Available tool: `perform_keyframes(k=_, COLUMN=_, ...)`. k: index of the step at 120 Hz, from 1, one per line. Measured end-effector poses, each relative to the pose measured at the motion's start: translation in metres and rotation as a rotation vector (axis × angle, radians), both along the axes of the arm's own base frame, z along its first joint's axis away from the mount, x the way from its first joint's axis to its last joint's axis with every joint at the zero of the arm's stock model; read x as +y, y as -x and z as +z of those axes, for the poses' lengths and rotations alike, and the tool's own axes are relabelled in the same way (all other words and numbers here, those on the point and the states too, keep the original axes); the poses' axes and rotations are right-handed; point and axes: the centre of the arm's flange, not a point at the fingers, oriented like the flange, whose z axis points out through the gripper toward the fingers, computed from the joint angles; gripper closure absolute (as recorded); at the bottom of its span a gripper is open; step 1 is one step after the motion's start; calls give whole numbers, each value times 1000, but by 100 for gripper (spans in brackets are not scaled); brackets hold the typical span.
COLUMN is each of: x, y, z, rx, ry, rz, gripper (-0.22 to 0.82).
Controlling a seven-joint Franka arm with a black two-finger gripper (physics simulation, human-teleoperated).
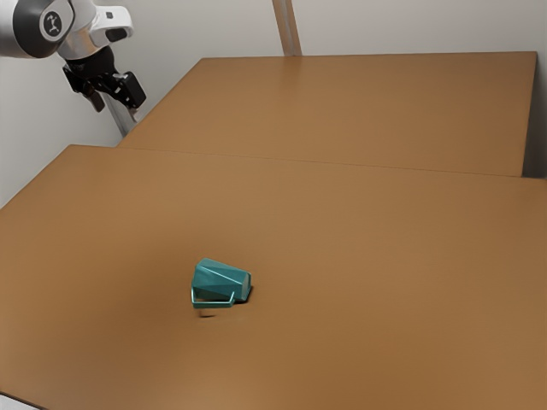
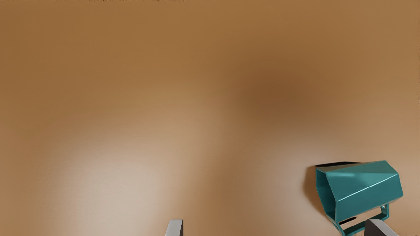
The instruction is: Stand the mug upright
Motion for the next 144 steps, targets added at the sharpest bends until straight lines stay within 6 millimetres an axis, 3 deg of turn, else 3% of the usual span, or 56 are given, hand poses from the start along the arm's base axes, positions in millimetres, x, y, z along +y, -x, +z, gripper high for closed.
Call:
perform_keyframes(k=37, x=-2, y=1, z=-19, rx=31, ry=15, rz=-39, gripper=0)
perform_keyframes(k=53, x=-1, y=-1, z=-48, rx=73, ry=39, rz=-40, gripper=0)
perform_keyframes(k=68, x=-2, y=3, z=-97, rx=137, ry=162, rz=-3, gripper=0)
perform_keyframes(k=90, x=20, y=24, z=-177, rx=234, ry=434, rz=170, gripper=0)
perform_keyframes(k=144, x=20, y=28, z=-310, rx=425, ry=671, rz=432, gripper=0)
